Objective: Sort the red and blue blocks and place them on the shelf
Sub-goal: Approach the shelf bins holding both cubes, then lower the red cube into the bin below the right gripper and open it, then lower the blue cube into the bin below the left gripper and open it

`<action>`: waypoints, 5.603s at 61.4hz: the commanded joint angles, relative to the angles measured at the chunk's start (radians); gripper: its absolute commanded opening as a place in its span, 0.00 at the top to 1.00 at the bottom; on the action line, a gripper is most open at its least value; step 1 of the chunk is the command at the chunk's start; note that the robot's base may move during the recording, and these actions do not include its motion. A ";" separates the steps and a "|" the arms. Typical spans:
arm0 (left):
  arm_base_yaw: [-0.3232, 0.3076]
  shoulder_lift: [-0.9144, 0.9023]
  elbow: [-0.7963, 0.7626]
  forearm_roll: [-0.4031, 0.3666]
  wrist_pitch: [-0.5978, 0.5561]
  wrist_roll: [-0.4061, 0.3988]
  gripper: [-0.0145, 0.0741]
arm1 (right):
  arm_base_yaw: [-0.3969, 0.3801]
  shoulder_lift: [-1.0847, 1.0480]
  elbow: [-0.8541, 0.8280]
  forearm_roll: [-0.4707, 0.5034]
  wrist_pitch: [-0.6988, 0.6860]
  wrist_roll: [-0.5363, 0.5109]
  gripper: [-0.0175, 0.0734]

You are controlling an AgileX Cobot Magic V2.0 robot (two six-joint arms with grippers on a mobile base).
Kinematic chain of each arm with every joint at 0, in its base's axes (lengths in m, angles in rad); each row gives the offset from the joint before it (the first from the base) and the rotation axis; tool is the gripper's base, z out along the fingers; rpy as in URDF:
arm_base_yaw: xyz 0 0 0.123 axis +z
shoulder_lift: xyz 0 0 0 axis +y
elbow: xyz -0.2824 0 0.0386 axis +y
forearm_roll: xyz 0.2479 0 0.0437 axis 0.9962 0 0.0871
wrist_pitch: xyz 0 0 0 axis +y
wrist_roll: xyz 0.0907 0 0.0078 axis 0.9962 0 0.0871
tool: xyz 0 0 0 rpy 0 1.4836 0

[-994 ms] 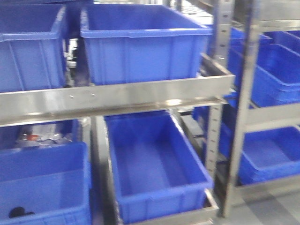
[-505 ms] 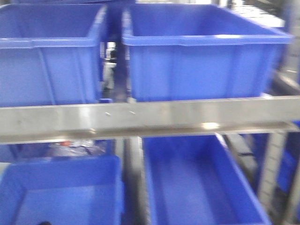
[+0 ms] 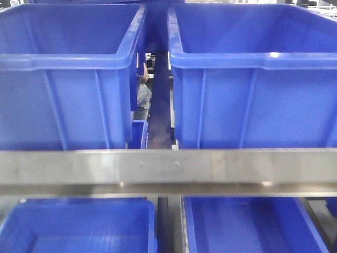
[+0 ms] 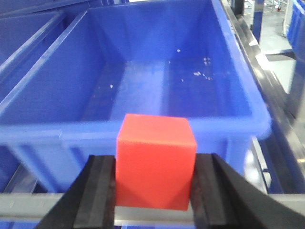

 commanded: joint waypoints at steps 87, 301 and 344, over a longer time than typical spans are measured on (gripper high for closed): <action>0.000 0.010 -0.030 -0.012 -0.084 -0.001 0.70 | -0.007 0.006 -0.028 0.003 -0.086 -0.009 0.71; -0.225 0.752 -0.207 -0.078 -0.403 0.049 0.17 | 0.160 0.794 -0.335 0.007 -0.519 -0.191 0.19; -0.132 0.452 -0.207 -0.078 -0.386 0.049 0.70 | 0.138 0.495 -0.335 0.074 -0.487 -0.190 0.74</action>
